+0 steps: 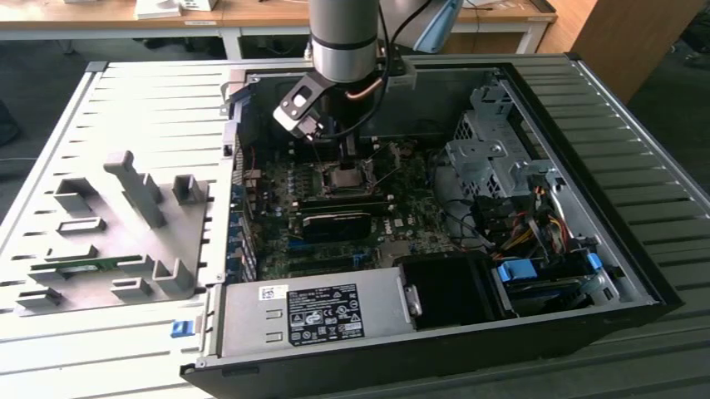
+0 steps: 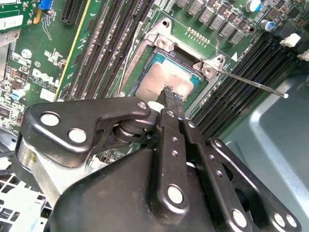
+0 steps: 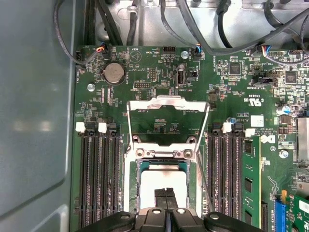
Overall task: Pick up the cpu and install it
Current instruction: 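Close the cpu cover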
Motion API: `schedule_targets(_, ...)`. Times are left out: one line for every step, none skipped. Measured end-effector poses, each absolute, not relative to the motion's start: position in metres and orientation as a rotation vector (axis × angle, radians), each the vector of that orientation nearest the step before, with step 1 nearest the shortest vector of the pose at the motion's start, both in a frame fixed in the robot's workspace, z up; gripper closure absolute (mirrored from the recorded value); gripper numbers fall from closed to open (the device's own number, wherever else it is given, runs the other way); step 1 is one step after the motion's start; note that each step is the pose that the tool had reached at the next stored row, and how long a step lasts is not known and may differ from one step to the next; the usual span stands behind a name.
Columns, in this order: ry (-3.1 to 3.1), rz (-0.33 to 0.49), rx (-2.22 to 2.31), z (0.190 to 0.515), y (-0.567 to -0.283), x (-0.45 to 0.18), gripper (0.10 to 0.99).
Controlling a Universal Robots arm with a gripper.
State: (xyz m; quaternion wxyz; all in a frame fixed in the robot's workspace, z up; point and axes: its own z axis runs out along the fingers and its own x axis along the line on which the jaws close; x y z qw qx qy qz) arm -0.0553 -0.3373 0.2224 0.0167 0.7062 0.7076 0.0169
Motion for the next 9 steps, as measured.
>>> schedule_targets(2.200, 0.053, 2.195, 0.2228, -0.3373, -0.0553, 0.980)
schedule_targets(2.200, 0.053, 2.196, 0.2232, -0.3373, -0.0553, 0.980)
schedule_targets(2.200, 0.053, 2.196, 0.2235, -0.3373, -0.0552, 0.980)
schedule_targets(2.200, 0.053, 2.196, 0.2236, -0.3372, -0.0552, 0.980)
schedule_targets(2.200, 0.053, 2.196, 0.2237, -0.3373, -0.0552, 0.980)
schedule_targets(2.200, 0.053, 2.196, 0.2238, -0.3373, -0.0552, 0.980)
schedule_targets(2.199, 0.053, 2.196, 0.2240, -0.3373, -0.0553, 0.980)
schedule_targets(2.199, 0.052, 2.196, 0.2242, -0.3373, -0.0552, 0.980)
schedule_targets(2.199, 0.052, 2.196, 0.2245, -0.3373, -0.0553, 0.980)
